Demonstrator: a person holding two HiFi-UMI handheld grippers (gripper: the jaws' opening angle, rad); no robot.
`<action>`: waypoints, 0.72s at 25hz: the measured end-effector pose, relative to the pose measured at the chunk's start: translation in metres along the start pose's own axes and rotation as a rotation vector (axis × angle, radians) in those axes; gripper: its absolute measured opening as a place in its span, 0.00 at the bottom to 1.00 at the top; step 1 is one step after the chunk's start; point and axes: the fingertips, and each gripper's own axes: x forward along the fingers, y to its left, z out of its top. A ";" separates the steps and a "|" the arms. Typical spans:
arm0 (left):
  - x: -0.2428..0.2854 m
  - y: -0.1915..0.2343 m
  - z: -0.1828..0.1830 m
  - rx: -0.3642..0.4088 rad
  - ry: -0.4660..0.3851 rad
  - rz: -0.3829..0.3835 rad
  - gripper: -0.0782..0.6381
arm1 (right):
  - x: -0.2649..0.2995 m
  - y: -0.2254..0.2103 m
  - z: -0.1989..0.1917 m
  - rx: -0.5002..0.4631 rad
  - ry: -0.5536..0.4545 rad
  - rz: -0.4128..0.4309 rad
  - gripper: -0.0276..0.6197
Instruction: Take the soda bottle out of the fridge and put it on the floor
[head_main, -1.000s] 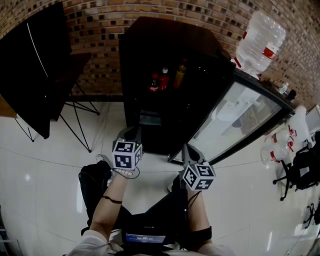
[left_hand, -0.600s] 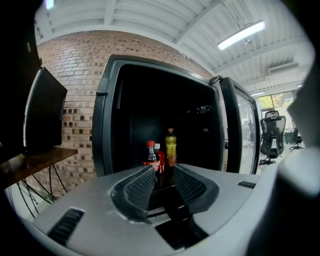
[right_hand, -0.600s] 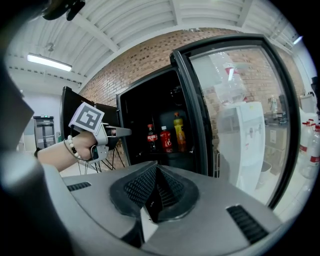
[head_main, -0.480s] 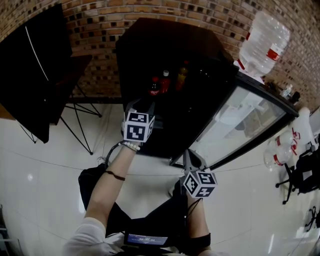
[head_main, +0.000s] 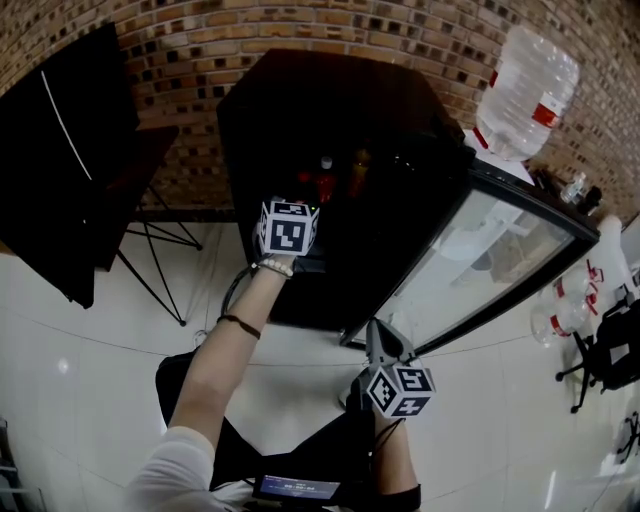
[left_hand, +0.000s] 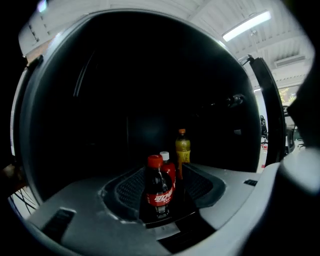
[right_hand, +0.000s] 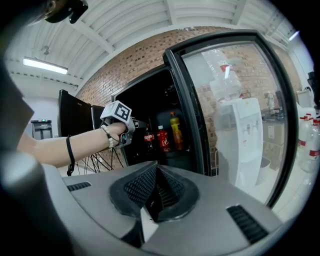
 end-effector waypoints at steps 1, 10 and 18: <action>0.006 0.003 0.001 0.004 0.003 0.010 0.44 | 0.001 0.000 0.000 0.000 0.001 0.000 0.06; 0.047 0.017 0.000 0.011 0.072 0.032 0.44 | 0.000 -0.007 -0.002 0.019 0.001 -0.006 0.06; 0.059 0.018 -0.007 0.041 0.104 0.028 0.37 | -0.002 -0.013 -0.002 0.020 -0.001 -0.020 0.06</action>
